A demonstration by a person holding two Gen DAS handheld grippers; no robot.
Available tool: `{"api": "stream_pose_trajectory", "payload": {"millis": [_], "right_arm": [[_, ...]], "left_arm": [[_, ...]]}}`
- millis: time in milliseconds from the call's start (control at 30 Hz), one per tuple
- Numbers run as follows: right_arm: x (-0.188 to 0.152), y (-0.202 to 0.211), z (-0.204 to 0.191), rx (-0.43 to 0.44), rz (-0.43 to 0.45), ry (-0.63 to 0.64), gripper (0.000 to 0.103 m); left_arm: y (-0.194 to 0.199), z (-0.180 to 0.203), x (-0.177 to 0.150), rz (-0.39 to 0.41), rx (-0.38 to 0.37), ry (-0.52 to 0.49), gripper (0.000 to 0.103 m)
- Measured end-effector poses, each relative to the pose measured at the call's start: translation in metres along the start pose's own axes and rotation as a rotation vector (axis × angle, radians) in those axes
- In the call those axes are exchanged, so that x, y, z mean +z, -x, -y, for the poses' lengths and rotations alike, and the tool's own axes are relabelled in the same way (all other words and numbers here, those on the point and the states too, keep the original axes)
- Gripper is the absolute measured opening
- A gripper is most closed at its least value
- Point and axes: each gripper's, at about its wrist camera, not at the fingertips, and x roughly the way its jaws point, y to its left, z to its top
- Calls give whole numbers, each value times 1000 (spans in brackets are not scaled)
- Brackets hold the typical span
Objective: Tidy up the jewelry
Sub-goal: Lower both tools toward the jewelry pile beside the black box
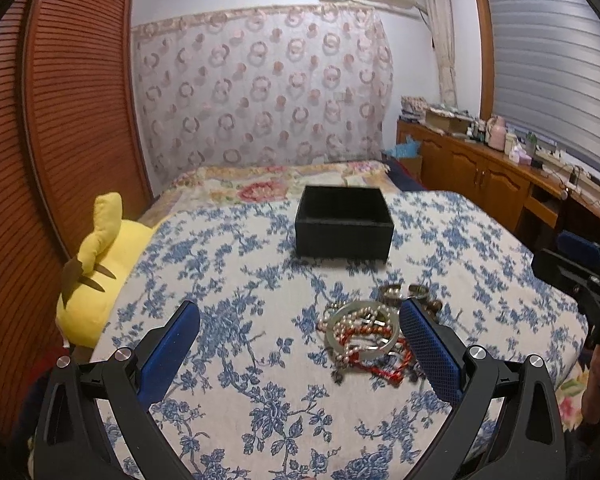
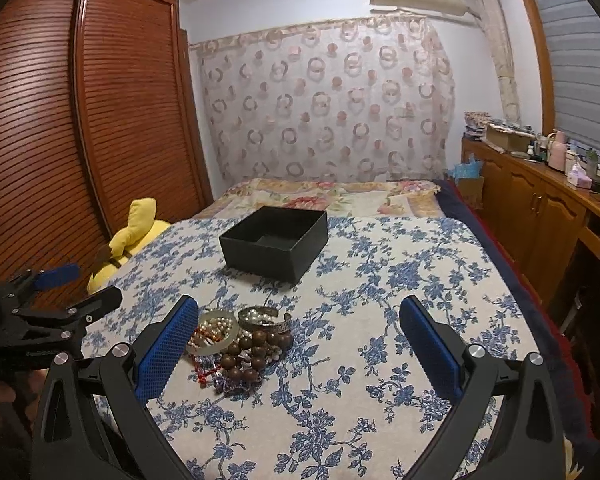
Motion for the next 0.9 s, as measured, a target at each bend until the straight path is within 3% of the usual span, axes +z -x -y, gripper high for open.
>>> {"api": "stream_pose_trajectory", "payload": {"millis": [400, 733, 900], "right_arm": [[-1, -48, -10, 90, -98, 82, 95], [1, -112, -20, 204, -261, 120, 78], [1, -146, -13, 244, -356, 76, 72]], "left_arm": [[-32, -16, -11, -69, -43, -27, 97], [-54, -28, -16, -123, -128, -31, 97], [-64, -34, -22, -155, -144, -40, 97]]}}
